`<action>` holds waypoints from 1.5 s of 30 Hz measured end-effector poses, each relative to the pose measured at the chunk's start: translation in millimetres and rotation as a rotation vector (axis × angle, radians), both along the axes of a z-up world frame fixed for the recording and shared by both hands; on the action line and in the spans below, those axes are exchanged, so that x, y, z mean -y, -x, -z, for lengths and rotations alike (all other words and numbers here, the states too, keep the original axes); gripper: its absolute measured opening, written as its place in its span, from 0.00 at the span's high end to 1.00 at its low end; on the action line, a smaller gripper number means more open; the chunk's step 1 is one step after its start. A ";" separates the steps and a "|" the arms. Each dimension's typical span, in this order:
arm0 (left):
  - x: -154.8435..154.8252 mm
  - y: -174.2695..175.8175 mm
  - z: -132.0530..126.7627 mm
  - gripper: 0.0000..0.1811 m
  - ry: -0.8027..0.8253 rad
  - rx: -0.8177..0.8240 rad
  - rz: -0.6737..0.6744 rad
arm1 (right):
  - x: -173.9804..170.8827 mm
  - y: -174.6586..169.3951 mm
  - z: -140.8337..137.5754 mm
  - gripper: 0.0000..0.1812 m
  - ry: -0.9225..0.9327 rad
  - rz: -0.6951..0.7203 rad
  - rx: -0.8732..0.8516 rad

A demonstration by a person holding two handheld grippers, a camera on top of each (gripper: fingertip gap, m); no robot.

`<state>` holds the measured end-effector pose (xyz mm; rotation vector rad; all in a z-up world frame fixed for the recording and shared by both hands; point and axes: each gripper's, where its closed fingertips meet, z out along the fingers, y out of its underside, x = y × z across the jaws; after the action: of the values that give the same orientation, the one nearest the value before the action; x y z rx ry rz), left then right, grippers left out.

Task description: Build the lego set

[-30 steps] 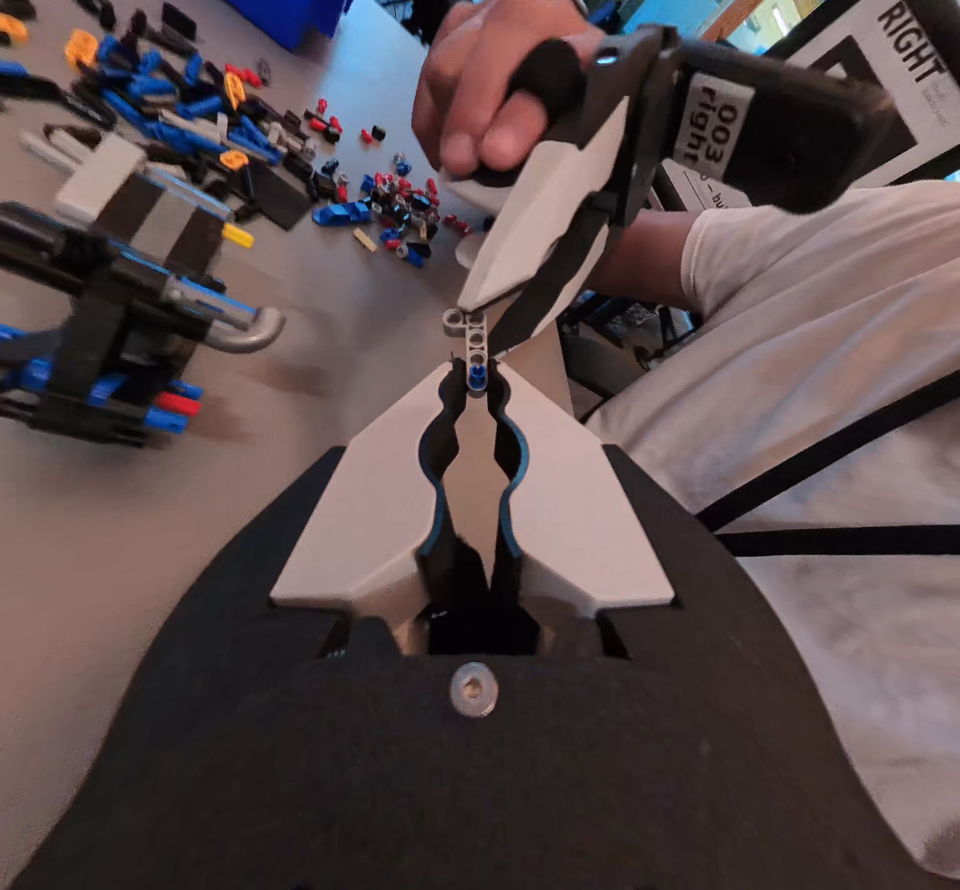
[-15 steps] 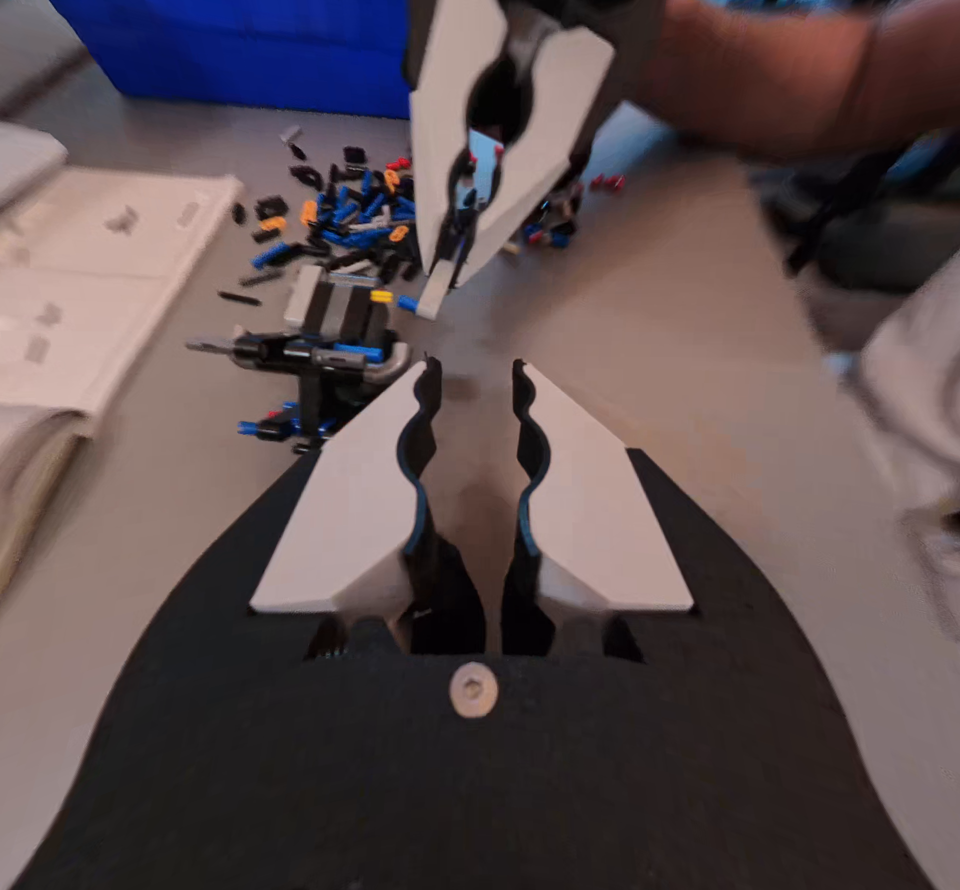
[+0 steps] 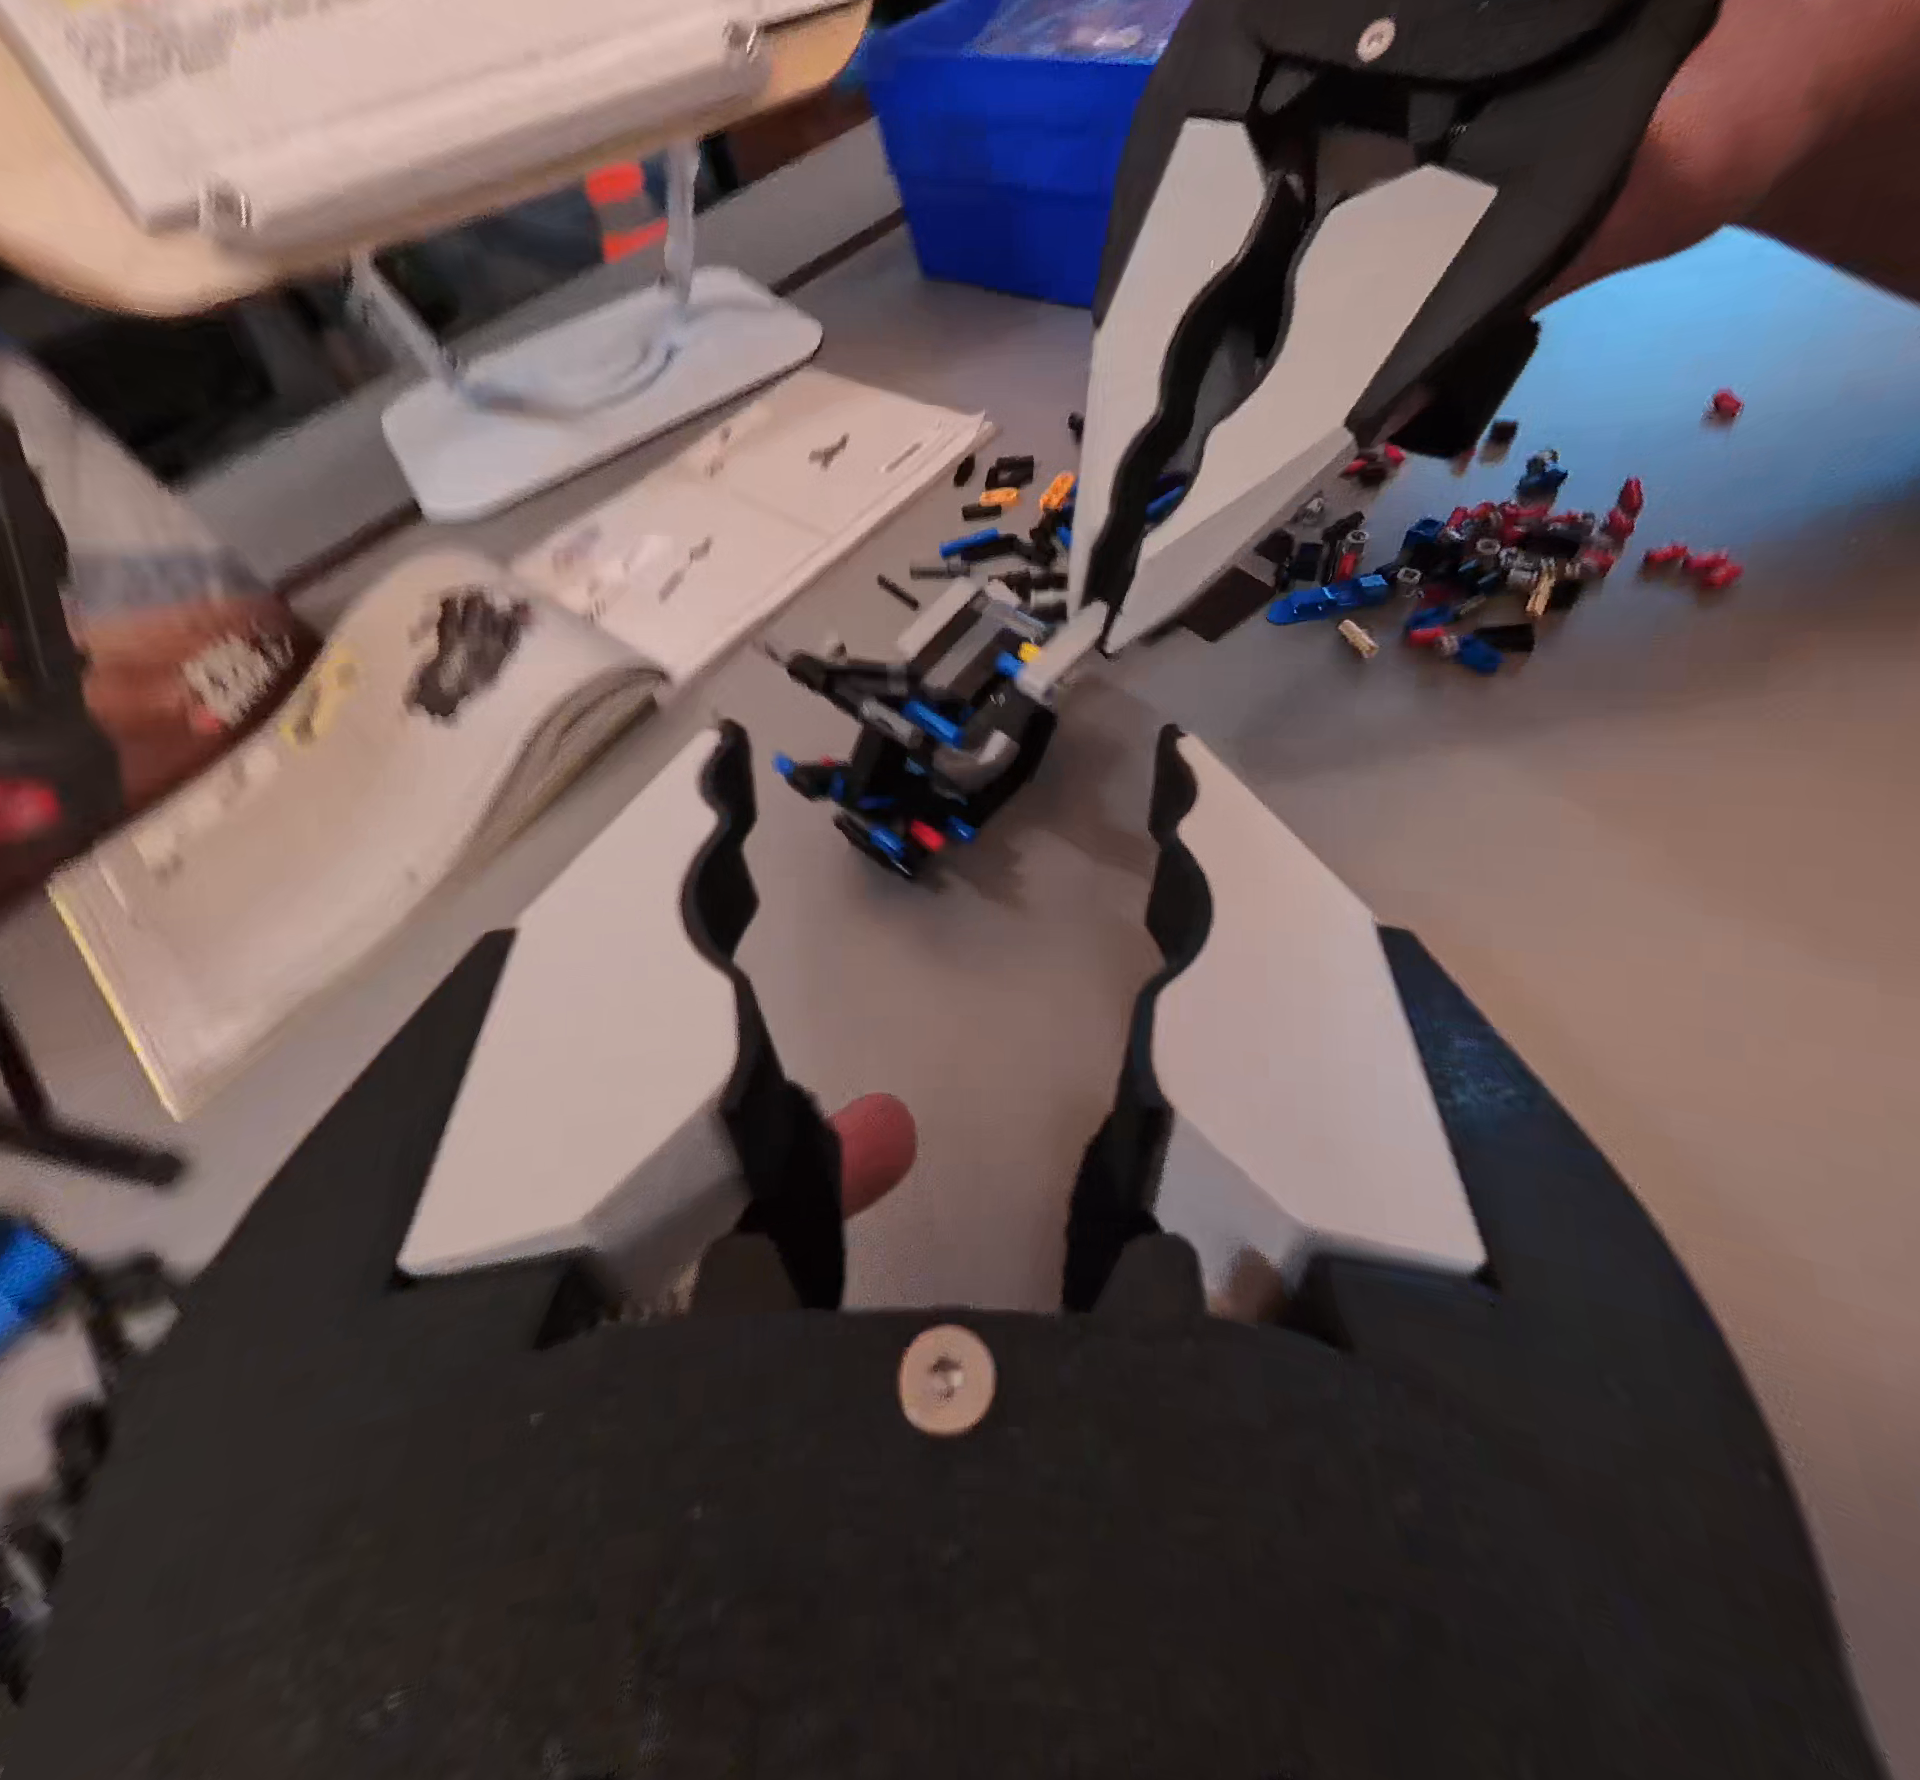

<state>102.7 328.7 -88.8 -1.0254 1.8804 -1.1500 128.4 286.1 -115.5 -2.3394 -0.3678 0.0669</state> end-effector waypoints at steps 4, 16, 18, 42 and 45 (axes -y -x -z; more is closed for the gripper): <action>32.8 19.0 22.4 0.83 0.405 -0.169 -0.079 | -2.7 8.1 2.6 0.96 -0.021 -0.010 -0.094; 26.5 9.2 10.2 1.00 1.077 -0.220 -0.170 | -14.3 33.4 -10.9 0.96 -0.336 0.096 0.110; 27.1 9.0 8.5 0.99 1.109 -0.222 -0.161 | -14.7 30.4 -7.1 0.96 -0.323 0.108 0.115; 21.4 12.0 0.9 0.92 1.106 -0.136 -0.193 | -15.3 32.7 -10.0 0.96 -0.323 0.149 0.046; 20.2 10.9 -0.2 0.93 1.104 -0.120 -0.205 | -15.7 35.3 -10.3 0.96 -0.325 0.144 0.044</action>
<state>91.8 308.4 -88.7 -1.8201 1.0768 -2.0757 93.1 301.8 -105.3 -2.0402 -0.2126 -0.1063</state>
